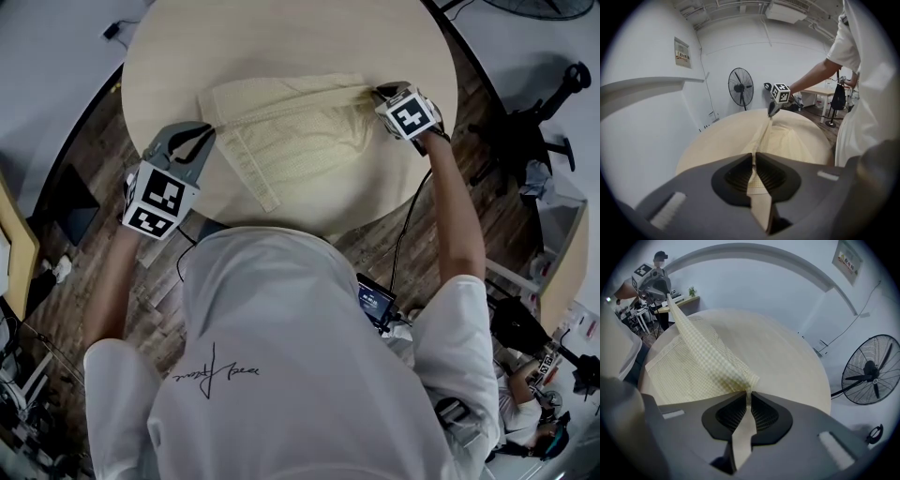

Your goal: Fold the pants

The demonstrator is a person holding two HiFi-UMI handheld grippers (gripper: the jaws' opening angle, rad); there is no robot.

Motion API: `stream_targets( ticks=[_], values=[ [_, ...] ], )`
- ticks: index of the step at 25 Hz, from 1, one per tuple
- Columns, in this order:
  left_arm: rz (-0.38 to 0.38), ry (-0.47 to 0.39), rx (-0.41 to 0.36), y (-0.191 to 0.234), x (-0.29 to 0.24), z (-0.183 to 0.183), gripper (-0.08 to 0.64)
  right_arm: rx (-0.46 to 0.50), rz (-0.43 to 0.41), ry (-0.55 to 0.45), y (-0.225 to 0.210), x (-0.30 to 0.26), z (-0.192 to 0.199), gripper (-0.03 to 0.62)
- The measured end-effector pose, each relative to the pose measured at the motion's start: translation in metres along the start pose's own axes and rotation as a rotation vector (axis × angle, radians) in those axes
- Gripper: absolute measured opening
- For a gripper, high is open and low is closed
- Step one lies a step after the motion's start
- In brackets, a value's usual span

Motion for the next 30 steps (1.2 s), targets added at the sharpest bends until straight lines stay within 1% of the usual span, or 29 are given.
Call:
stream_targets(
  ticks=[5, 9, 11, 16, 19, 23, 30],
  values=[
    [0.009, 0.005, -0.003, -0.030, 0.000, 0.009, 0.083, 0.059, 0.050, -0.010, 0.005, 0.000, 0.008, 0.031],
    [0.026, 0.009, -0.020, -0.061, -0.006, 0.016, 0.083, 0.061, 0.067, -0.007, 0.009, -0.003, 0.021, 0.032],
    [0.044, 0.015, -0.034, -0.078, -0.009, 0.019, 0.083, 0.056, 0.075, -0.003, 0.010, -0.006, 0.029, 0.032],
    [0.091, 0.034, -0.042, -0.110, -0.015, 0.028, 0.083, 0.083, 0.091, 0.010, 0.017, -0.007, 0.038, 0.032],
    [0.125, 0.051, -0.057, -0.127, -0.019, 0.037, 0.083, 0.070, 0.115, 0.006, 0.018, -0.012, 0.047, 0.032],
    [0.159, 0.069, -0.092, -0.146, -0.024, 0.045, 0.083, 0.079, 0.129, 0.008, 0.019, -0.013, 0.053, 0.032],
    [0.212, 0.091, -0.112, -0.171, -0.036, 0.053, 0.083, 0.106, 0.137, 0.037, 0.022, -0.011, 0.066, 0.034]
  ],
)
Point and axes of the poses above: the fingertips, and each gripper's own axes: x backward along the fingers, y to its left, z out of its underside, the point moved 3 cm from there along x, backward along the fingers, and after that the axes turned 6 degrees about x, right-handed, at the moved point
